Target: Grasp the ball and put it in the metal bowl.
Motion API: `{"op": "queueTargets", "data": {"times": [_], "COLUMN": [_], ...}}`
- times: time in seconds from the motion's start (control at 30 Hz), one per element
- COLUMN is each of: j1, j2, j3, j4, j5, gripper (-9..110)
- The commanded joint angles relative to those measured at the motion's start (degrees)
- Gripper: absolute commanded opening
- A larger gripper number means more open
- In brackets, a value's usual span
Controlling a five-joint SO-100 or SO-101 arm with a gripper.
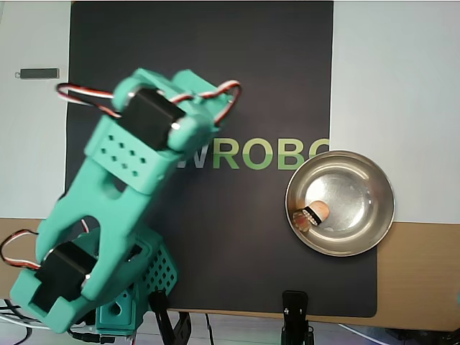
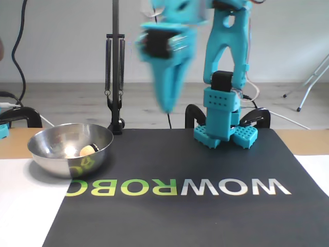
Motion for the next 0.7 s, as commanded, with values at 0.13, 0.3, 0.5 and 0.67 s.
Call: {"op": "queueTargets", "data": {"times": [0.13,0.3,0.5,0.67], "j1": [-7.38,-13.54,-20.21,-23.47], "j2": [3.52,3.52,3.60,3.52], "j3": [0.09,-0.44,-0.53,0.09], "j4": [-0.26,-0.35,-0.35,-0.44], "j5": [3.52,6.24,9.32,9.84], "gripper": [0,0,0,0]}}
